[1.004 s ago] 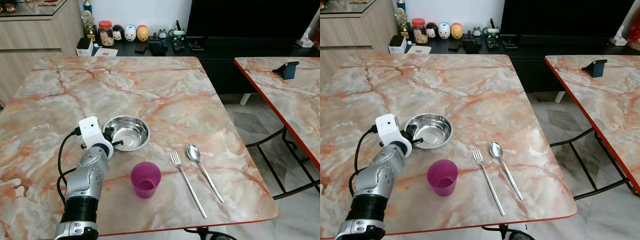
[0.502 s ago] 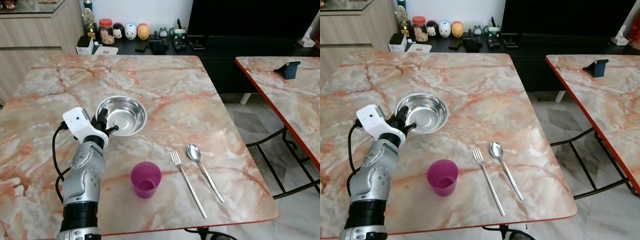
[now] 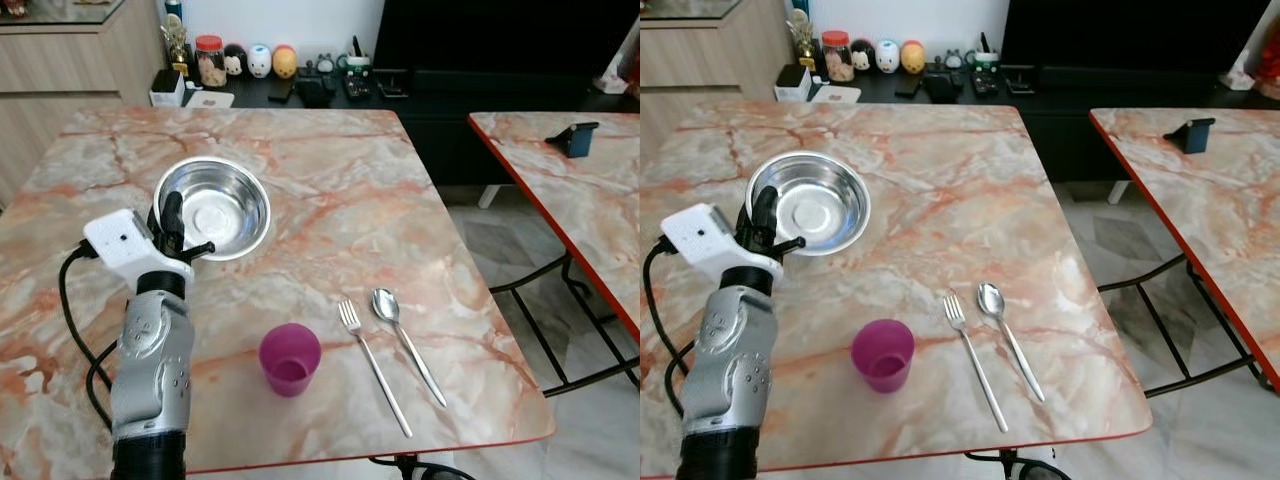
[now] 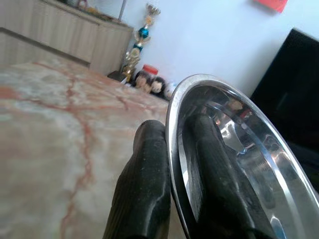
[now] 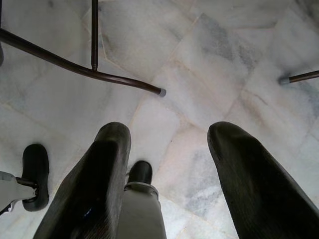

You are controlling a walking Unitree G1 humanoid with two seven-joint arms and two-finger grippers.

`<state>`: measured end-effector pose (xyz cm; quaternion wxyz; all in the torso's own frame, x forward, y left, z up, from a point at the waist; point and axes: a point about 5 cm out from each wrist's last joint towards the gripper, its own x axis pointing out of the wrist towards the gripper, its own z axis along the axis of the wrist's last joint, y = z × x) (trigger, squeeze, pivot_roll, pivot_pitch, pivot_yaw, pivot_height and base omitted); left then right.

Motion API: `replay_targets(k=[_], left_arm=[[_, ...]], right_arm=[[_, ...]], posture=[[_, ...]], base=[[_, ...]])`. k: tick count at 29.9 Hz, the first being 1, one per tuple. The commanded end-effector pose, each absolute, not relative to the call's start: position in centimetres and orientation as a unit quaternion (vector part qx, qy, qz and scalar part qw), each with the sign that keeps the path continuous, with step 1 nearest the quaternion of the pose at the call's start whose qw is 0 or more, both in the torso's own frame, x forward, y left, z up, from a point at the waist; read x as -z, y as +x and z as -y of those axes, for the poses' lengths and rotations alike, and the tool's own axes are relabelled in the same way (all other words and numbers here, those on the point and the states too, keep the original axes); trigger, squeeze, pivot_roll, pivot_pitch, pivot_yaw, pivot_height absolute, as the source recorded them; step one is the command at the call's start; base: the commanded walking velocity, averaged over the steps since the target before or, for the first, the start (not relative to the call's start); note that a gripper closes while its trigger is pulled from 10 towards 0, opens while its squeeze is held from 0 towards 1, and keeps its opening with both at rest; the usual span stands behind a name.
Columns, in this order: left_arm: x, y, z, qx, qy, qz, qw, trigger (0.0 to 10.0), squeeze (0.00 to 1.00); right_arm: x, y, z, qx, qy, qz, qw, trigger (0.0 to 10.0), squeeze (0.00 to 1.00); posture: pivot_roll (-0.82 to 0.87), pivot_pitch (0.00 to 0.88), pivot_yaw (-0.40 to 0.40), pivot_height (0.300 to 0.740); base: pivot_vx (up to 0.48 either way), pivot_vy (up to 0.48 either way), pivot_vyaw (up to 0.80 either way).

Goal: Setting the table

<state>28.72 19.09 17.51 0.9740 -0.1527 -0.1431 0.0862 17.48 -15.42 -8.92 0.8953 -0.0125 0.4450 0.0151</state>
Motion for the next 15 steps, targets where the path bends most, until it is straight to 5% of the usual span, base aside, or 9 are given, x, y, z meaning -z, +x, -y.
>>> replay_targets(k=[1, 15], left_arm=[[-18.7, 28.5, -19.4, -0.09, -0.152, 0.169, 0.97, 10.0, 0.0], [-19.1, 29.2, -18.1, -0.078, -0.166, 0.174, 0.968, 10.0, 0.0]], right_arm=[[8.8, 17.7, 15.7, -0.014, -0.015, -0.444, 0.896, 10.0, 0.0], [8.8, 17.7, 15.7, -0.01, -0.015, -0.443, 0.896, 10.0, 0.0]], posture=[[0.1, 0.0, -0.089, 0.74], [0.09, 0.0, -0.086, 0.74]], base=[[0.0, 0.0, 0.0], [-0.069, 0.0, 0.0]])
